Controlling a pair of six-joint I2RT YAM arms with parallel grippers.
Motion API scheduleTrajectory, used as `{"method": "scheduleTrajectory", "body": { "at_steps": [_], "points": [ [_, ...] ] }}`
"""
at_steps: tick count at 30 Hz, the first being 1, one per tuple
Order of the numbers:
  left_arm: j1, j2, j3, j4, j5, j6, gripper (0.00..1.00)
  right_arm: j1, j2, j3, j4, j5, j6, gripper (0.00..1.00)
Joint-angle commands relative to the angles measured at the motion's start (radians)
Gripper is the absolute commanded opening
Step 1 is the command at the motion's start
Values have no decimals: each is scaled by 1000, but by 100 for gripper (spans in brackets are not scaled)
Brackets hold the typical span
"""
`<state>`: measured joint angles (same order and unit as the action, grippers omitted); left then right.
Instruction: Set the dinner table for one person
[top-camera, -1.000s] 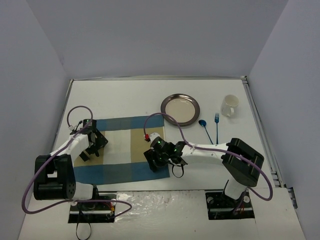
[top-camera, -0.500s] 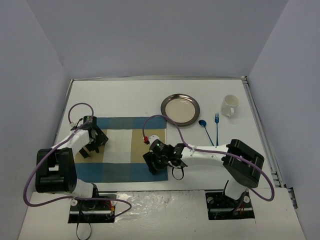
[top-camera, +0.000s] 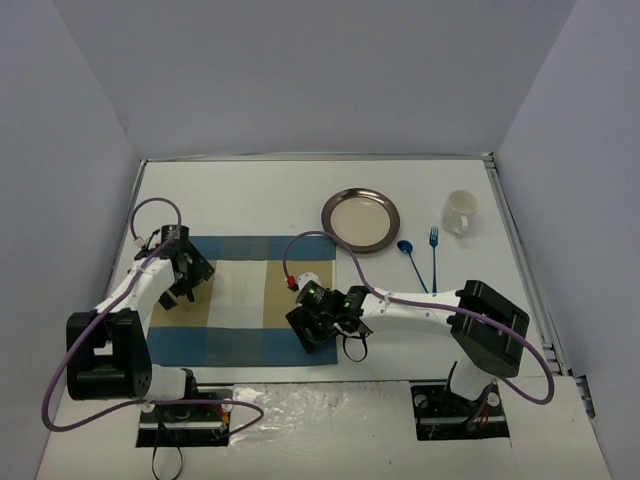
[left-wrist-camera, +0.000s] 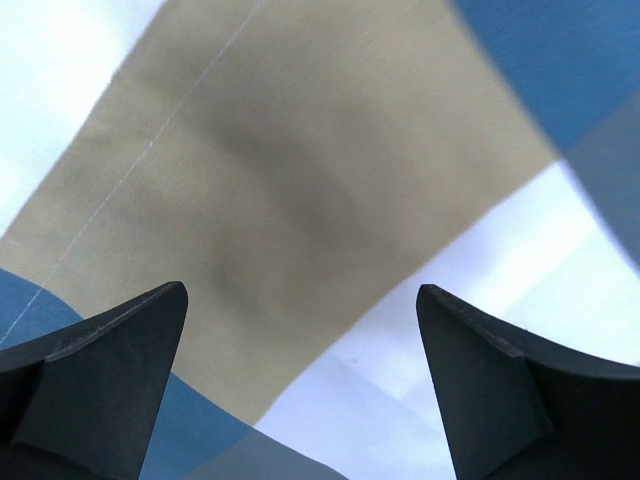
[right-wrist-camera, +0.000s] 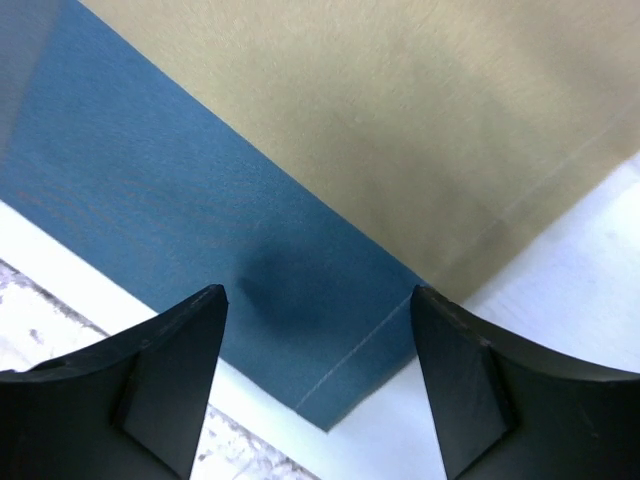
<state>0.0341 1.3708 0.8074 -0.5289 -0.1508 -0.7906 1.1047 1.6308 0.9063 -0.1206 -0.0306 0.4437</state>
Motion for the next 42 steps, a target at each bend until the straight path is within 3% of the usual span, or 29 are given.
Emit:
{"method": "scheduleTrajectory", "body": {
  "at_steps": [1,6,12,19,27,30,42],
  "points": [
    [7,-121,131,-70,-3,27,97,-58,-112,124,-46,54,-26,74],
    [6,-210,190,-110,27,84,97,-177,-191,159,-44,47,-46,79],
    [7,-365,252,-148,66,285,97,-323,-388,101,26,175,-4,100],
    [7,-568,228,-134,108,474,97,-525,-490,-28,180,188,100,100],
    [3,-721,57,-32,232,527,97,-787,-378,-250,512,-111,362,100],
    [-4,-726,58,-35,231,539,97,-795,-314,-281,627,-80,401,100],
    [-17,-748,42,-41,216,557,97,-795,-68,-239,746,112,512,90]
  ]
}}
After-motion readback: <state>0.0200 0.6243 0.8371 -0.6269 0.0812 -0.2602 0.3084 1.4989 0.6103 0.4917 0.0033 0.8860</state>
